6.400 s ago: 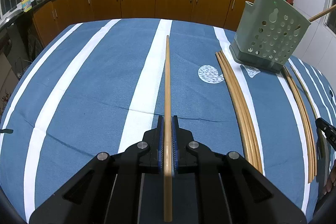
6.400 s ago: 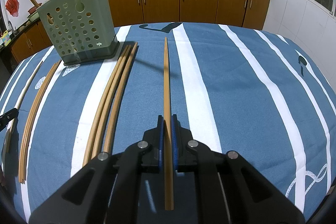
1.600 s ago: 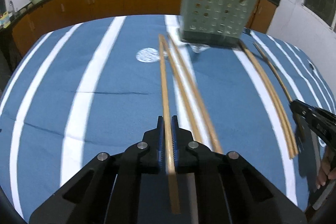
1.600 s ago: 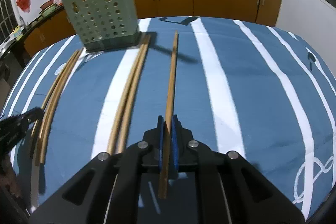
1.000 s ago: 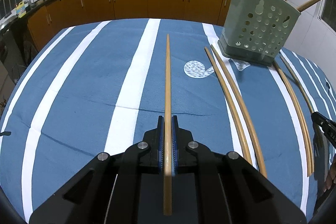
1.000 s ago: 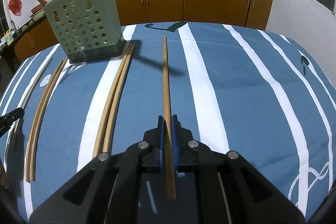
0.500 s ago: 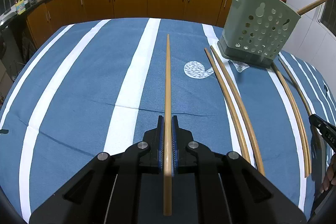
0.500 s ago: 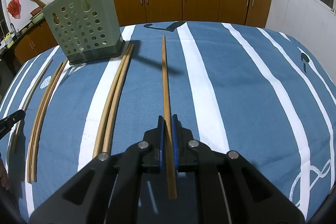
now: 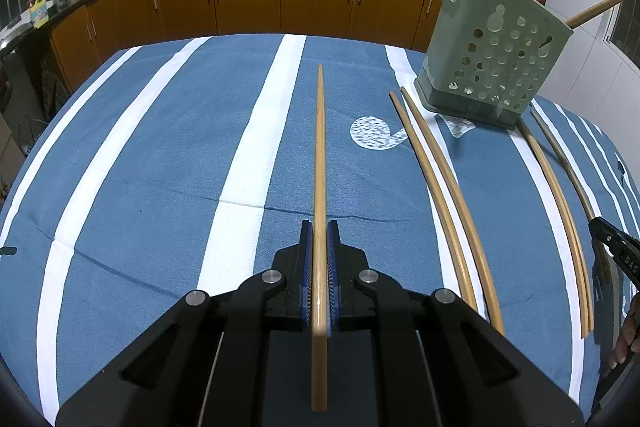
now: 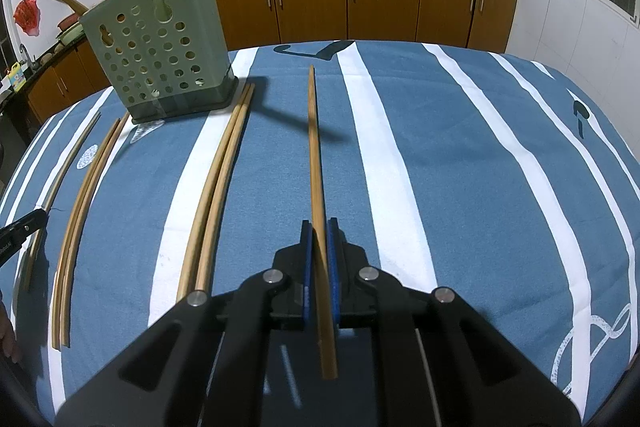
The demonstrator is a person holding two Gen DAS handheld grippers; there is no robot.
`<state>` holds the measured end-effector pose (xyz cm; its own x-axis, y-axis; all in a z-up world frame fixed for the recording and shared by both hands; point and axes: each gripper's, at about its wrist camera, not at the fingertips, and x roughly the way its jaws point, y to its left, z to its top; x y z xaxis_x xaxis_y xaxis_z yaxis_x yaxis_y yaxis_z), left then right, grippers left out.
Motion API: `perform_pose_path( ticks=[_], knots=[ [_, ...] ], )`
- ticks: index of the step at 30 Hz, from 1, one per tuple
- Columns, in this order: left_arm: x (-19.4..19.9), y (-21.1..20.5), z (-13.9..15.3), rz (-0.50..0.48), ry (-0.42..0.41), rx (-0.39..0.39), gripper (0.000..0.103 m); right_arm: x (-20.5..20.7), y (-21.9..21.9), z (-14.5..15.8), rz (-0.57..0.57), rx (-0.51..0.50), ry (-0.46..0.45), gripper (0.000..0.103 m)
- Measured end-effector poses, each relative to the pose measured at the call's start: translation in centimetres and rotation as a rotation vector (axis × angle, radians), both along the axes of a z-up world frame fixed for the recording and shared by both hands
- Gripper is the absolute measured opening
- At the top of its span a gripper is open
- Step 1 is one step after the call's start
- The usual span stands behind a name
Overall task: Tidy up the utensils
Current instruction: 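Hold the grasped chopsticks just above the table with both grippers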
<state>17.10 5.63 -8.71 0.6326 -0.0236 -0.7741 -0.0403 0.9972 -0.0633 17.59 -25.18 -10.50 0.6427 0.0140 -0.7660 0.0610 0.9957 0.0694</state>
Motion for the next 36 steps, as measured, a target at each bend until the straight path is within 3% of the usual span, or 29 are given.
perform_pose_path(
  ticks=[25,36],
  knots=[
    [0.0,0.1,0.0,0.000,-0.001,-0.004,0.009,0.0,0.0,-0.1,0.001,0.007,0.000,0.010],
    [-1.3,-0.3,-0.1,-0.004,0.007,0.037,0.009,-0.5,-0.4,-0.1,0.007,0.011,0.009,0.010]
  ],
)
